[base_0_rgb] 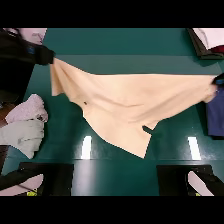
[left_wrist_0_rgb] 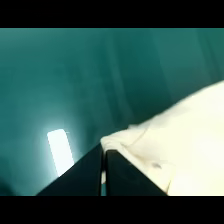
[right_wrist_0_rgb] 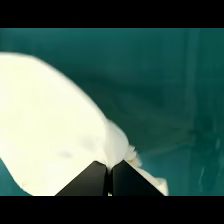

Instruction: Fold the shirts.

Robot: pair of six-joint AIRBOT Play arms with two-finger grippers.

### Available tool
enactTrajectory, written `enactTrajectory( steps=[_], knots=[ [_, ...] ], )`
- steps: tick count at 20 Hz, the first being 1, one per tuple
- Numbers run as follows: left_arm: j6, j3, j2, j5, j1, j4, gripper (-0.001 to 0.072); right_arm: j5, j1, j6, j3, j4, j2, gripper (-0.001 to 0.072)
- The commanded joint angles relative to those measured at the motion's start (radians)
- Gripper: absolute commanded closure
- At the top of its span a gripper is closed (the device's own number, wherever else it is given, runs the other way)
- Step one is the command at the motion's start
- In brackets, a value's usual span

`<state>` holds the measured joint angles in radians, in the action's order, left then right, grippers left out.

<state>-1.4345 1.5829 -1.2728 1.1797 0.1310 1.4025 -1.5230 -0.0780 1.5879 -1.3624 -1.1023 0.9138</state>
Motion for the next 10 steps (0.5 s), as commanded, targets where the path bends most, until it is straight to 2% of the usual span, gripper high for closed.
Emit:
enactTrajectory(
  steps=[1, 2, 3, 4, 5, 8, 10],
  knots=[
    [-0.001, -0.031, -0.19, -0.089, -0.001, -0.079, 0.0684, 0.222, 0.074, 0.001, 0.231, 0.001, 0.017, 0.0695],
    [-0.008, -0.031, -0.217, -0.122, -0.001, -0.084, 0.0681, 0.281, 0.083, 0.001, 0.274, 0.002, 0.017, 0.0695],
    [-0.014, -0.031, -0.236, -0.151, -0.001, -0.085, 0.0479, 0.318, 0.084, 0.001, 0.309, 0.008, 0.016, 0.0694],
    [-0.03, -0.029, -0.247, -0.175, -0.001, -0.083, 0.0177, 0.331, 0.084, 0.001, 0.332, 0.009, 0.017, 0.0695],
    [-0.033, -0.027, -0.249, -0.187, -0.001, -0.079, 0.0115, 0.34, 0.084, 0.001, 0.35, 0.008, 0.017, 0.0694],
    [-0.037, 0.004, -0.242, -0.146, -0.004, 0.01, 0.0115, 0.374, 0.084, 0.001, 0.372, -0.001, 0.017, 0.0694],
    [-0.052, 0.049, -0.24, -0.005, -0.04, 0.0, 0.0115, 0.384, 0.084, 0.001, 0.371, -0.021, 0.016, 0.0694]
  ],
)
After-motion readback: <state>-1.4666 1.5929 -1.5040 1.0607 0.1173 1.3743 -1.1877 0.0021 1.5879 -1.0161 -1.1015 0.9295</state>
